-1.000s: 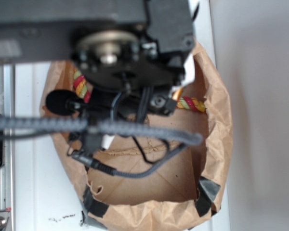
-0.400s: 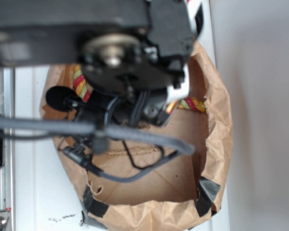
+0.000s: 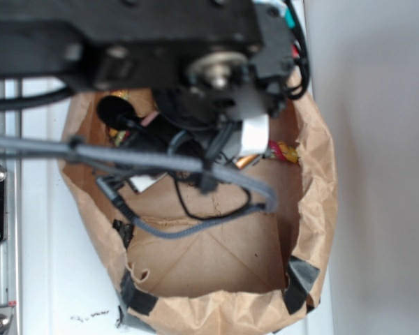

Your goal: Grab the rock.

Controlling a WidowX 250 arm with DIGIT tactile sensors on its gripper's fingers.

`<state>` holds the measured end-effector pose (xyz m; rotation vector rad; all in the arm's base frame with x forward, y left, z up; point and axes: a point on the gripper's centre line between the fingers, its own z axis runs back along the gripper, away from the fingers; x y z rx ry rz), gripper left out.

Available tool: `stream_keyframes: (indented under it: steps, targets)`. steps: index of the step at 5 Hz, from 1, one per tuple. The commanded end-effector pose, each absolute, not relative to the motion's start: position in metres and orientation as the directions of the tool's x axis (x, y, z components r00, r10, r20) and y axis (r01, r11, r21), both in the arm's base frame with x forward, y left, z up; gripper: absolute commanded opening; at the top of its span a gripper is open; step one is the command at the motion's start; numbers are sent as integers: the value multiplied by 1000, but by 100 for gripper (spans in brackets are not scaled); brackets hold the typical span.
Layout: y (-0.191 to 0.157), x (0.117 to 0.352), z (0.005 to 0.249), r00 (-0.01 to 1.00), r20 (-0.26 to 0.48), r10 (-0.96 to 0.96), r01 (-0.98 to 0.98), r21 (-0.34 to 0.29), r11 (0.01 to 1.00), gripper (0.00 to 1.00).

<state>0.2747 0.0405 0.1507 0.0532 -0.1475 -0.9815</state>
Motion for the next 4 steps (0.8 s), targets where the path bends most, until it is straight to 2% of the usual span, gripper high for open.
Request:
stream_keyframes:
  steps: [1,2,4]
  targets:
    - [37,295,132,459,145,-877,877,82,473,100]
    - [41,300,131,388,238,-891,916,9,401,100]
    - [41,300,131,388,238,-891,916,9,401,100]
